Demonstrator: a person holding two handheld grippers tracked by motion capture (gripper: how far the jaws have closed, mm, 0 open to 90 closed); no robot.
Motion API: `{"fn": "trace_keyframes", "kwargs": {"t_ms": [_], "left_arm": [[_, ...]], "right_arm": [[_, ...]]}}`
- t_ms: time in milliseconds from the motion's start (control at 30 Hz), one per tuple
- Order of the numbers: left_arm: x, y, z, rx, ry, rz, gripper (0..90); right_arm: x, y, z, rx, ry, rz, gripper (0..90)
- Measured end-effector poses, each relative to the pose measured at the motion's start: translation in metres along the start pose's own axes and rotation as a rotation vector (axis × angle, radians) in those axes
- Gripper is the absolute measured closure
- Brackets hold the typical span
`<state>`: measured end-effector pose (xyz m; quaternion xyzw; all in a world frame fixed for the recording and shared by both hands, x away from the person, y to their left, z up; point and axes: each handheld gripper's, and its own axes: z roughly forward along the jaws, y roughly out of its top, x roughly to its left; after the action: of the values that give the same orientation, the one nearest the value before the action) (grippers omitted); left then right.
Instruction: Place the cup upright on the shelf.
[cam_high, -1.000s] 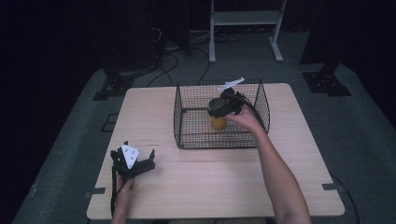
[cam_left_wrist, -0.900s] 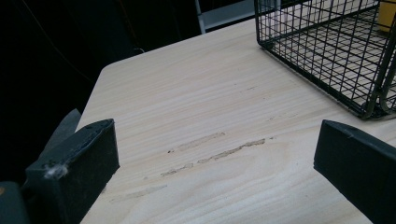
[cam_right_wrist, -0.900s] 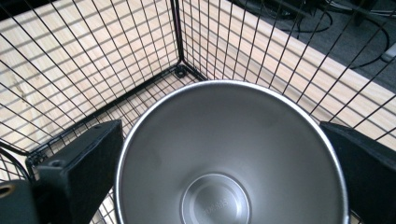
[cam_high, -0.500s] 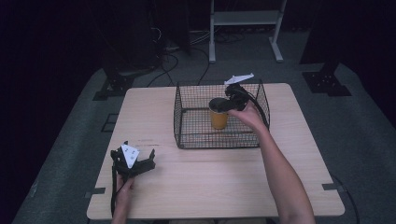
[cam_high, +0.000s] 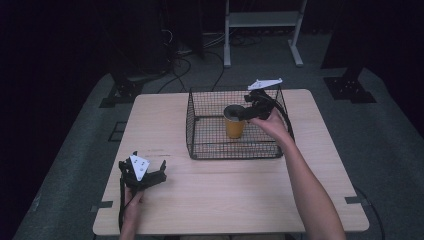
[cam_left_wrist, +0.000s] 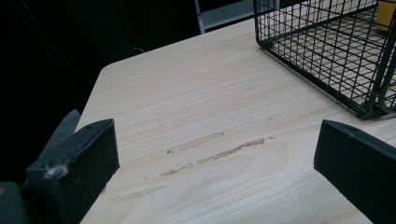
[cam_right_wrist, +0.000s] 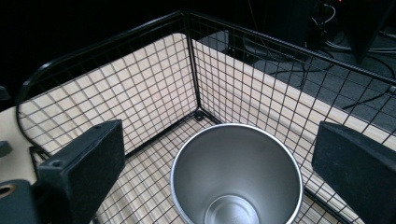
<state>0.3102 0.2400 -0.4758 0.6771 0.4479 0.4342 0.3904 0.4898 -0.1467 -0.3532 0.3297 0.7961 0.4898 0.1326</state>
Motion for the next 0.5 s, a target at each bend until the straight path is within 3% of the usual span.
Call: {"fn": "trace_keyframes", "kwargs": {"t_ms": [500], "left_arm": [[0.0,0.0,0.0,0.003,0.001,0.0,0.0]], "right_arm": [[0.0,-0.007,-0.023,-0.01,0.026,0.032,2.6]]}}
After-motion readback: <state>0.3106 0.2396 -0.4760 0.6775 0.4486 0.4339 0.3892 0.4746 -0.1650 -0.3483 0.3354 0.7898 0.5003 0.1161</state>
